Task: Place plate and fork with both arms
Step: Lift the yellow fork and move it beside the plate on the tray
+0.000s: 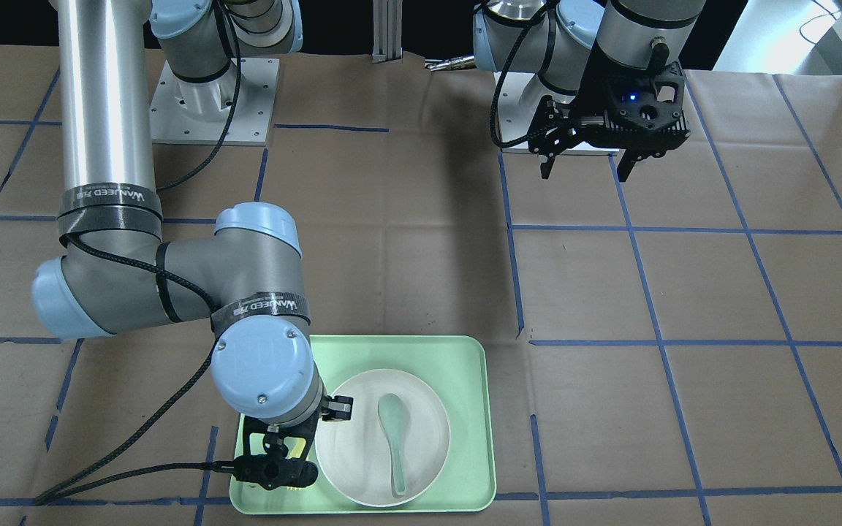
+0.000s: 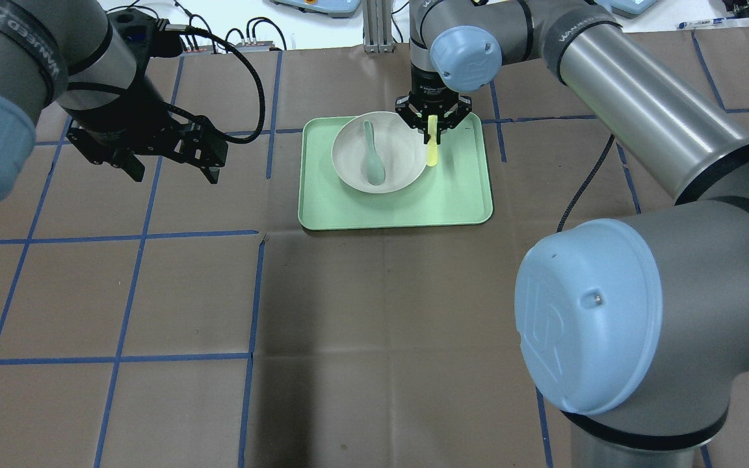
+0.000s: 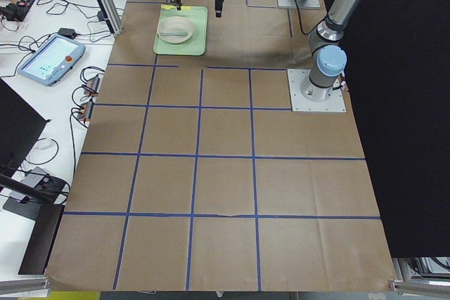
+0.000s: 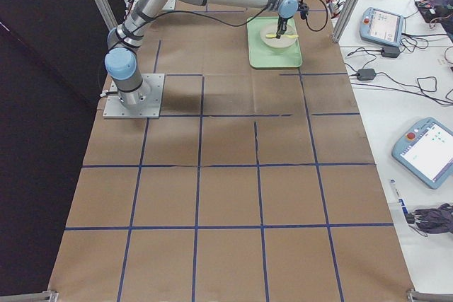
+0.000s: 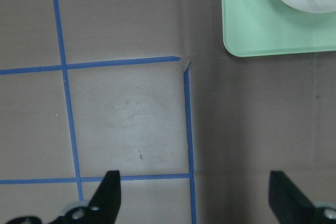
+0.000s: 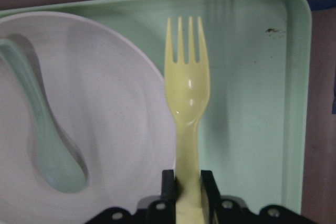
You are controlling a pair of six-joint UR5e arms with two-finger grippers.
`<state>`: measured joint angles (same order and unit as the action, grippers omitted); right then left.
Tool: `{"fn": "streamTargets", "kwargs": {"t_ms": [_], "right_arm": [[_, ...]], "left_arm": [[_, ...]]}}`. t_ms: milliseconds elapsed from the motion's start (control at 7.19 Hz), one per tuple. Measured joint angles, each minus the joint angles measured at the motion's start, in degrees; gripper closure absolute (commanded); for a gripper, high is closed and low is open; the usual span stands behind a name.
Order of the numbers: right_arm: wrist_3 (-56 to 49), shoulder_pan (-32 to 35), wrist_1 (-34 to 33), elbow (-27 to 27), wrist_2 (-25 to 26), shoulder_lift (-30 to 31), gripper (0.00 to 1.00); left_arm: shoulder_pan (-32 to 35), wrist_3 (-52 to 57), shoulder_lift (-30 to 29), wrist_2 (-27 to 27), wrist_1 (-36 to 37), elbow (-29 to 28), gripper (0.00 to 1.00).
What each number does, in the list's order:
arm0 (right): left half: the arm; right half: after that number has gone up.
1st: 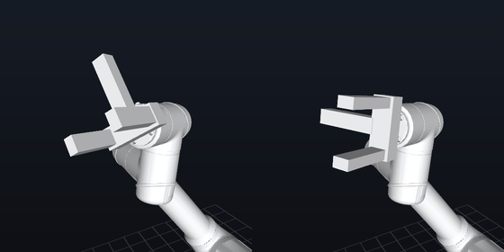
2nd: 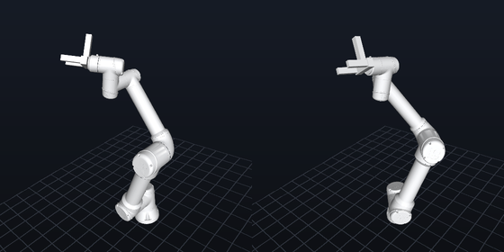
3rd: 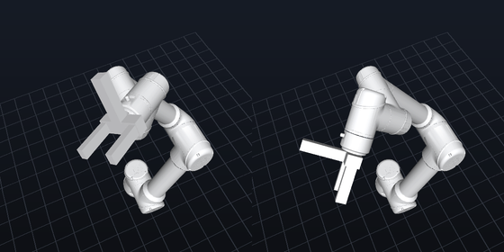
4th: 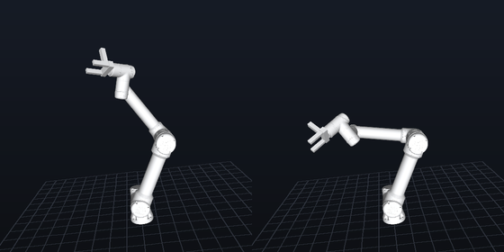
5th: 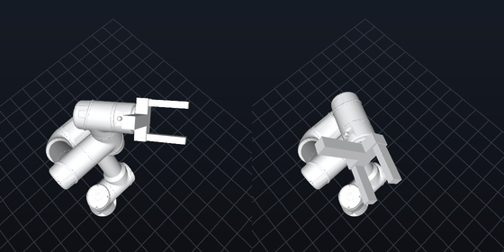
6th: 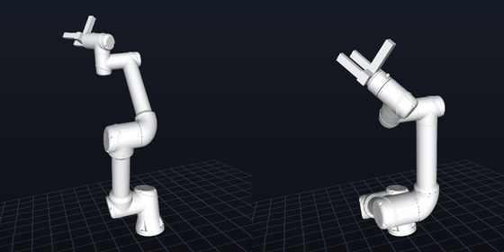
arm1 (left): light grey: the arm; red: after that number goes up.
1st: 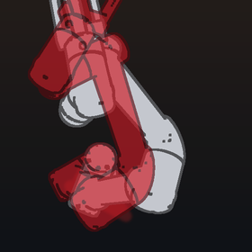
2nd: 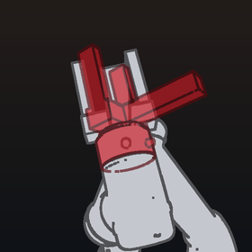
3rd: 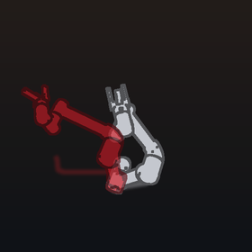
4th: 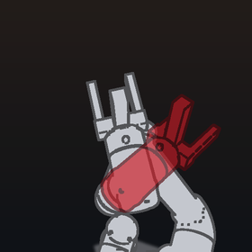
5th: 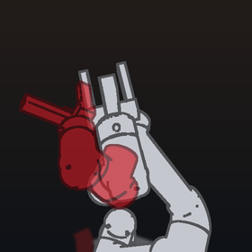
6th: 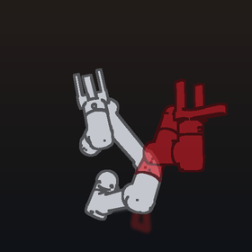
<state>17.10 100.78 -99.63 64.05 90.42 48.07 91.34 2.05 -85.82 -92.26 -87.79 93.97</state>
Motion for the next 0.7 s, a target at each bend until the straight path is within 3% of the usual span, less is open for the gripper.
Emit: {"fn": "streamTargets", "kwargs": {"t_ms": [695], "right_arm": [[-5.5, -4.0, -1.1, 4.0, -0.4, -1.7, 0.97]], "left_arm": [[0.6, 0.5, 0.8, 0.1, -0.4, 2.3, 0.0]]}}
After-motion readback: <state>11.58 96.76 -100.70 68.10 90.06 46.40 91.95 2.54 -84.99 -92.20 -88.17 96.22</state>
